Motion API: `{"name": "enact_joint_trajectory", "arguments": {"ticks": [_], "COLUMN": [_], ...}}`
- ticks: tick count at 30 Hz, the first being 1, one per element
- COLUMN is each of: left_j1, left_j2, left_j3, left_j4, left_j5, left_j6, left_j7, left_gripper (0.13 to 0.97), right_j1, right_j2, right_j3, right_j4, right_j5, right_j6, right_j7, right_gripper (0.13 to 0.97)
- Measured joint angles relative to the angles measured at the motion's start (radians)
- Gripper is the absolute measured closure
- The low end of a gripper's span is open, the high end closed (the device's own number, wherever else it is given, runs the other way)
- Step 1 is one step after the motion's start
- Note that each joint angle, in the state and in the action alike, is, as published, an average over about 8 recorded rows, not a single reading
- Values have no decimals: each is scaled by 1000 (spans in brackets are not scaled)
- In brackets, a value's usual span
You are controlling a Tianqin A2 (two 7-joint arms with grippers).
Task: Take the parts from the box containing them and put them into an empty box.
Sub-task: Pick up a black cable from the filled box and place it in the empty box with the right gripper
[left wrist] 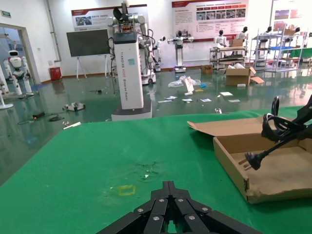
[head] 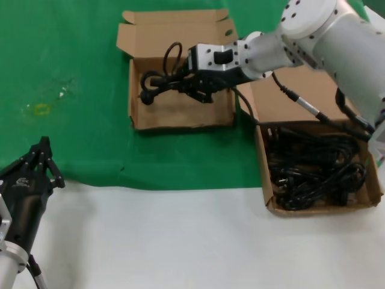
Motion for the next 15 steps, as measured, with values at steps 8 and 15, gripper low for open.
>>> {"name": "enact_joint_trajectory", "arguments": {"ticks": [8,15], "left_j1": [0,0], "left_j2": [0,0], "left_j3": [0,0], "left_j4": [0,0], "left_j5": [0,0], "left_j6": [0,0], "left_j7": [0,0], "left_gripper": [953,953], "right_j1": [-19,-27], "right_j2": [0,0], "right_j3": [-19,-22], "right_j4": [17,11], "right_j5": [14,12], "right_j6": [27,56], "right_j7": [-2,-12], "right_gripper": [881,881]}}
